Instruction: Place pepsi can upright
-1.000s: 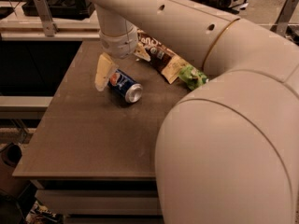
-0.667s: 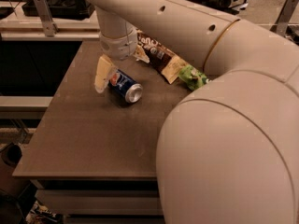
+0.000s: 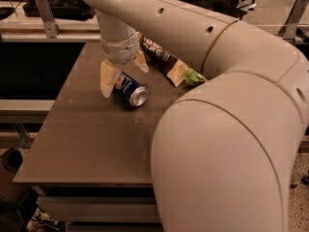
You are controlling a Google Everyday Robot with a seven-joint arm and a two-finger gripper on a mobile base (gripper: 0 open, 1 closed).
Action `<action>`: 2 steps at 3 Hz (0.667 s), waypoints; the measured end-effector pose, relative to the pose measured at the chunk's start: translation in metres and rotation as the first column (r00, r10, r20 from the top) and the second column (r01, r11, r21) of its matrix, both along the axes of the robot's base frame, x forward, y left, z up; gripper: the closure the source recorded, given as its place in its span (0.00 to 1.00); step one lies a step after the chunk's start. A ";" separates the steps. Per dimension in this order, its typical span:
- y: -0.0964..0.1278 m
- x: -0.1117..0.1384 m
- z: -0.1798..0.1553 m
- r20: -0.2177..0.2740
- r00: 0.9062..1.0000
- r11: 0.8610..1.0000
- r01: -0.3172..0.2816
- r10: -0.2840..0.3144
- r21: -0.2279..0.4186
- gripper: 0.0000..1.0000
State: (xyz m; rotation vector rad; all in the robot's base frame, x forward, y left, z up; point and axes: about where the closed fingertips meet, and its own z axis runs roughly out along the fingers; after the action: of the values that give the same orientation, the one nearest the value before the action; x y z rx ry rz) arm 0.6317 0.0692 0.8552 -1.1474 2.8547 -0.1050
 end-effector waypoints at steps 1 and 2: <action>0.004 0.004 -0.001 0.014 1.000 1.000 -0.003 0.003 0.014 0.42; 0.007 0.007 -0.003 0.024 1.000 1.000 -0.005 0.004 0.023 0.63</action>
Offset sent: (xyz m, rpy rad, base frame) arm 0.0035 0.0031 -0.0011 0.0118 -0.0123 0.0022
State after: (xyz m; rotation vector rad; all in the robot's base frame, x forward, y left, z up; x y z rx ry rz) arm 0.6388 0.0758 0.8524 -1.1402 2.8250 -0.0846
